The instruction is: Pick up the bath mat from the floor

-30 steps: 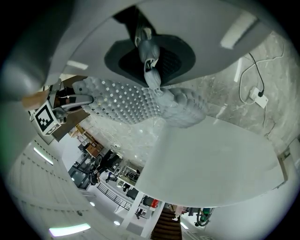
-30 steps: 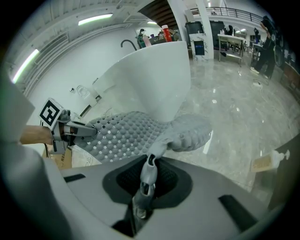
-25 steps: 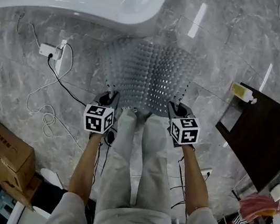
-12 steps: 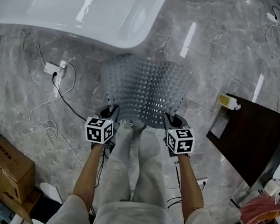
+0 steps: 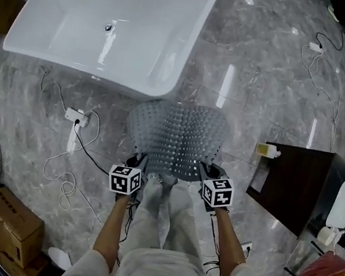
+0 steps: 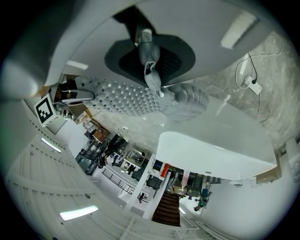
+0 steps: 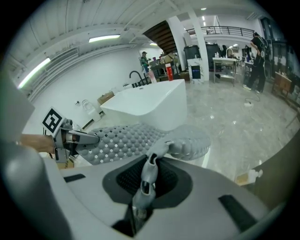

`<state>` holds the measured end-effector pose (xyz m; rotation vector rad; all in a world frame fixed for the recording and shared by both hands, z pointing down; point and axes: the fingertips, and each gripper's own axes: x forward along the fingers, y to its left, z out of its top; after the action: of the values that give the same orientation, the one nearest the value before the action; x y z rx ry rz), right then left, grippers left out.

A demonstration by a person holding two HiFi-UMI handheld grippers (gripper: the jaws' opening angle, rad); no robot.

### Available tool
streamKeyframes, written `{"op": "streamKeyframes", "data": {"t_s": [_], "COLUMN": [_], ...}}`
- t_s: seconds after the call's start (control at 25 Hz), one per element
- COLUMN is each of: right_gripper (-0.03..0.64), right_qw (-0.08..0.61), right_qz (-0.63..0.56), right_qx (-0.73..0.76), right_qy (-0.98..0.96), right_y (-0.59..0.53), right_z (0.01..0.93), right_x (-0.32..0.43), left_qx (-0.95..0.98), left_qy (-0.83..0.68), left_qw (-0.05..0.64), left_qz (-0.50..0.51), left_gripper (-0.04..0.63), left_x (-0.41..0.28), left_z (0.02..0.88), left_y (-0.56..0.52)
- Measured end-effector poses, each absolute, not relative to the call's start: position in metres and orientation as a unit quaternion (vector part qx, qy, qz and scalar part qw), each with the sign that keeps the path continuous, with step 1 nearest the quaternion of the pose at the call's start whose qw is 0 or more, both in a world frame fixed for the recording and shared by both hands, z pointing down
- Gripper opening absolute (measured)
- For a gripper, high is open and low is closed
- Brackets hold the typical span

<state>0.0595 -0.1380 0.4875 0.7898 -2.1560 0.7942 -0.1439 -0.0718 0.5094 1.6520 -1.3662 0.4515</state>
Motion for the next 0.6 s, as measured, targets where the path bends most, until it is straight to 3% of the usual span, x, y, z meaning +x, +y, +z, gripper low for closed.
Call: {"op": "streamKeyframes", "data": {"t_s": [0.6], "right_gripper": [0.049], "right_qw": [0.312], "right_qz": [0.267], "right_qx": [0.318], "right_qy": [-0.854], "right_y": [-0.147], "right_z": [0.369], "right_x": [0.059], "left_qx": [0.692], "left_qy": [-0.561], "left_qw": [0.424], "left_qz": [0.164], "left_gripper": [0.049], "left_x": [-0.153], "left_z": [0.394], "left_y": [-0.08]}}
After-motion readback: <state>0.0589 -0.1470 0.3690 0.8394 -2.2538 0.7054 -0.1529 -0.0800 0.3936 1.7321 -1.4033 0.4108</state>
